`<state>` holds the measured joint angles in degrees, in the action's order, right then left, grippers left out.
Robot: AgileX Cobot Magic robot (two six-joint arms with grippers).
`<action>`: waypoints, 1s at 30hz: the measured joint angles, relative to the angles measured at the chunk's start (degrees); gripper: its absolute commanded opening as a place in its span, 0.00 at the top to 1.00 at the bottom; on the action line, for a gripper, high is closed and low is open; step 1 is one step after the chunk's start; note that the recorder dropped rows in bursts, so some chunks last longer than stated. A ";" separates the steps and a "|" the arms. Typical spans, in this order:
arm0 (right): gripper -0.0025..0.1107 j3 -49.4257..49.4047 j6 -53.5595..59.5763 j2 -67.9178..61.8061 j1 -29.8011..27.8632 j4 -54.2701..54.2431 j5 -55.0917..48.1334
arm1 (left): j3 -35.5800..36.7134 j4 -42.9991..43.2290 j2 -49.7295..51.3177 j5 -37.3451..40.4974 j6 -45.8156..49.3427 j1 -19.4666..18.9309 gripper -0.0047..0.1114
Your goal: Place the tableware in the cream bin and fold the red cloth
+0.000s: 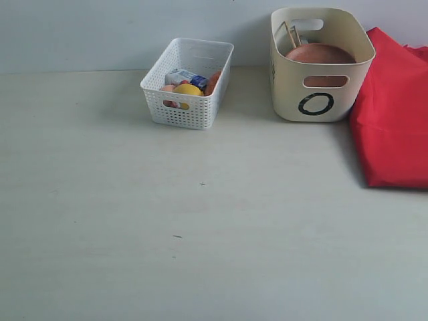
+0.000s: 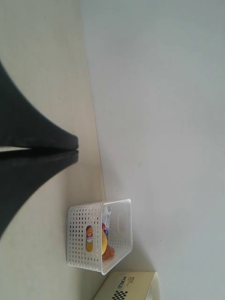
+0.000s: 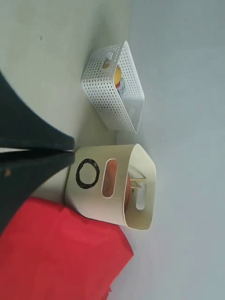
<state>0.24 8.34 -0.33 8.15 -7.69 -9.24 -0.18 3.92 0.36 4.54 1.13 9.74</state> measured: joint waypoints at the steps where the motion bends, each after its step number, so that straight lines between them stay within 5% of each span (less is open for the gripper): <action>1: 0.98 0.00 0.00 0.00 0.00 0.00 0.00 | 0.00 0.00 0.00 0.00 0.00 0.00 0.96; 17: 0.98 0.00 0.00 0.00 -0.10 0.00 0.00 | 0.00 0.00 0.00 0.00 0.00 0.00 0.96; 30: 0.98 0.00 0.00 0.00 -7.78 0.00 0.00 | 0.00 0.00 0.00 0.00 0.00 0.00 0.96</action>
<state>0.24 8.34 -0.33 0.37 -7.69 -9.24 -0.18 3.92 0.36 4.54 1.13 9.74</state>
